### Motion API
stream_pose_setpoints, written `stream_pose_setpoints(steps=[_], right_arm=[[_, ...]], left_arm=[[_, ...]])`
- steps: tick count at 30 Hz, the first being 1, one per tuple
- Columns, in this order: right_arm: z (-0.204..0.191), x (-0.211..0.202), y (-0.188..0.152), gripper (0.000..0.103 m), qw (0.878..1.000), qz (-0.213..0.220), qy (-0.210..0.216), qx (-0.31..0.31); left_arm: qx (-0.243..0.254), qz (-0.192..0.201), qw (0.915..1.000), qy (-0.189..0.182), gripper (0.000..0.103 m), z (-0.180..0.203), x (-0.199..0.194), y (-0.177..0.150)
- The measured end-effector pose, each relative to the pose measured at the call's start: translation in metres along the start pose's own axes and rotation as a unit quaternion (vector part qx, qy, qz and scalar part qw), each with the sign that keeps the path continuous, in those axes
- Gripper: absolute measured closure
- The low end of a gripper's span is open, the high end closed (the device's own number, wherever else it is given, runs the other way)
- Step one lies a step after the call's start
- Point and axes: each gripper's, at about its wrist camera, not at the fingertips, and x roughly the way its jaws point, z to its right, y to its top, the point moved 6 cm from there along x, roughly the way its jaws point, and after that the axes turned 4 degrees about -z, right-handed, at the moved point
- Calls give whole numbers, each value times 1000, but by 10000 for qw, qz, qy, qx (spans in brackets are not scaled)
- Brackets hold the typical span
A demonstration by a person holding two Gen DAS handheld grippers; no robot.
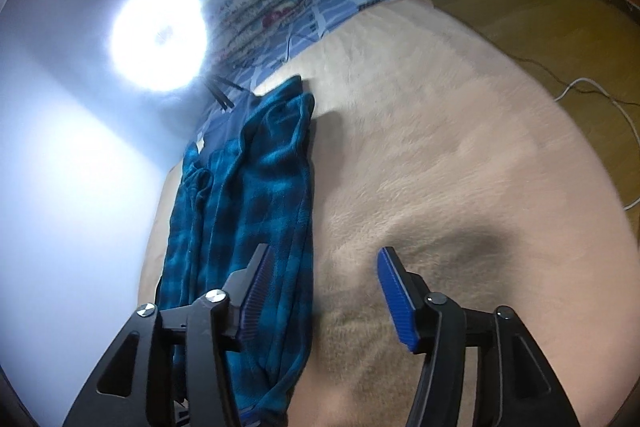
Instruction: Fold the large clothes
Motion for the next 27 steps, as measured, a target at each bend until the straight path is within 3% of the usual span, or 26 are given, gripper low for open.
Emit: stream_pose_setpoints(steps=[5, 13, 18, 19, 20, 23, 27], right_arm=[[-4, 34, 16, 31, 9997, -221, 132, 23], [-20, 101, 45, 31, 9976, -430, 474, 276], [-26, 140, 53, 35, 9975, -433, 430, 366], [-26, 148, 53, 42, 9973, -492, 394, 379], [-26, 152, 53, 58, 9971, -530, 388, 386], [-33, 163, 54, 90, 9961, -724, 321, 395], [-60, 152, 62, 98, 9982, -587, -103, -20]], left_arm=[[-162, 207, 9996, -90, 90, -6, -26, 3], [-492, 293, 9980, -262, 90, -13, -39, 7], [-535, 318, 9976, -303, 90, -10, -44, 6], [-545, 322, 9975, -315, 90, -10, -44, 6], [-559, 329, 9974, -328, 90, -11, -45, 6], [-640, 369, 9965, -393, 90, -12, -47, 6], [-796, 457, 9943, -549, 90, -18, -56, 5]])
